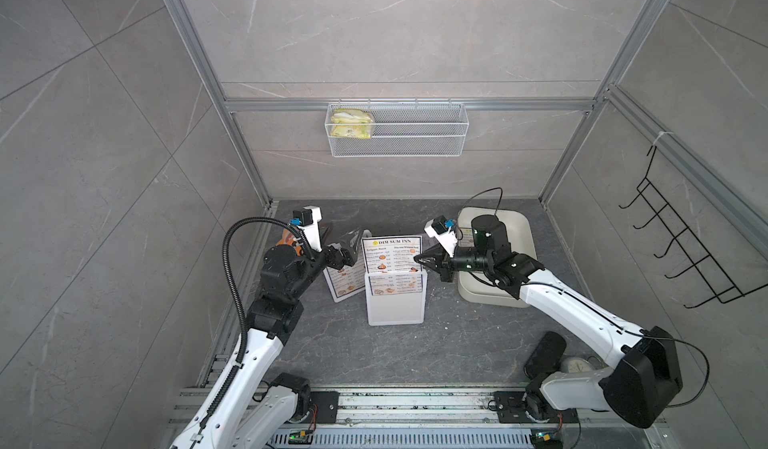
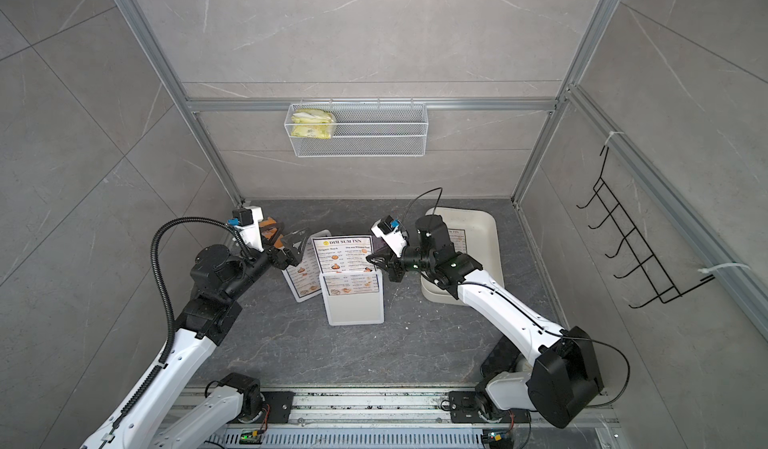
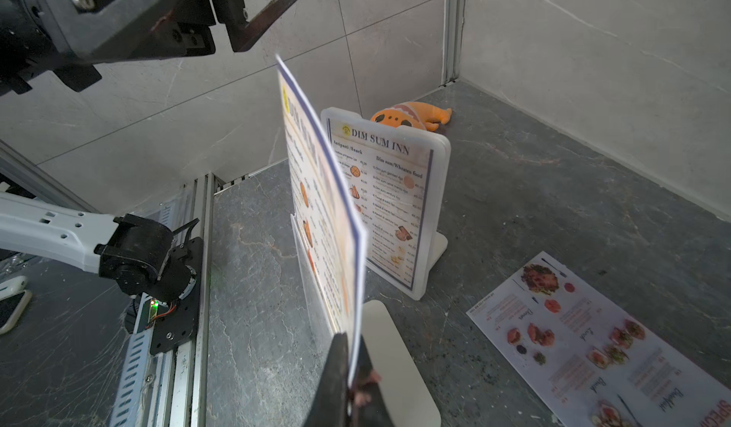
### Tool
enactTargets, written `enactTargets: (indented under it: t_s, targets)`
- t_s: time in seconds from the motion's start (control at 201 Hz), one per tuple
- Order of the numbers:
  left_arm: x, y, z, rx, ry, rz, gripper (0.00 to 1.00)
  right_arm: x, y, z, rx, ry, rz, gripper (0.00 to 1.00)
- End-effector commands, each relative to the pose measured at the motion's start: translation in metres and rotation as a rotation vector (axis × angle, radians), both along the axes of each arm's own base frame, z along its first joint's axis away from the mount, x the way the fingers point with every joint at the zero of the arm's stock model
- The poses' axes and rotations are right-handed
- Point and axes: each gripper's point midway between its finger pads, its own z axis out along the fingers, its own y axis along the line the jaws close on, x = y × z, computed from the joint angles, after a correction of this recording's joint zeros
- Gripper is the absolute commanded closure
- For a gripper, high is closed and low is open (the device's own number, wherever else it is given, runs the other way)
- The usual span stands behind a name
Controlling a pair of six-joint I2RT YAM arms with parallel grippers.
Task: Replace the menus in the menu holders
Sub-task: Insert the menu into the menu holder.
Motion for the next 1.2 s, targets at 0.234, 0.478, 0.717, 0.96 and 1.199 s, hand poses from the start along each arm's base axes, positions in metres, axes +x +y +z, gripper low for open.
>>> enactTargets:
  t_s: [0.234, 0.478, 0.717, 0.96, 1.199]
  targets:
    - [-0.003, 0.005, 0.006, -0.013, -0.013, 0.018, 0.0, 0.005, -0.011, 0.012, 0.03, -0.035, -0.097, 0.61]
    - [-0.003, 0.002, -0.006, -0.018, 0.049, 0.003, 0.03, 0.016, -0.021, 0.04, 0.045, -0.088, -0.19, 0.6]
    - [-0.006, -0.012, -0.024, -0.079, 0.147, -0.085, 0.12, 0.037, -0.01, 0.054, 0.08, 0.034, -0.237, 0.56]
    - [-0.006, -0.031, -0.032, -0.173, 0.191, -0.198, 0.2, 0.047, 0.0, 0.05, 0.129, 0.127, -0.248, 0.53]
    - [0.001, -0.05, -0.03, -0.236, 0.24, -0.303, 0.34, 0.043, -0.005, 0.051, 0.146, 0.125, -0.262, 0.55]
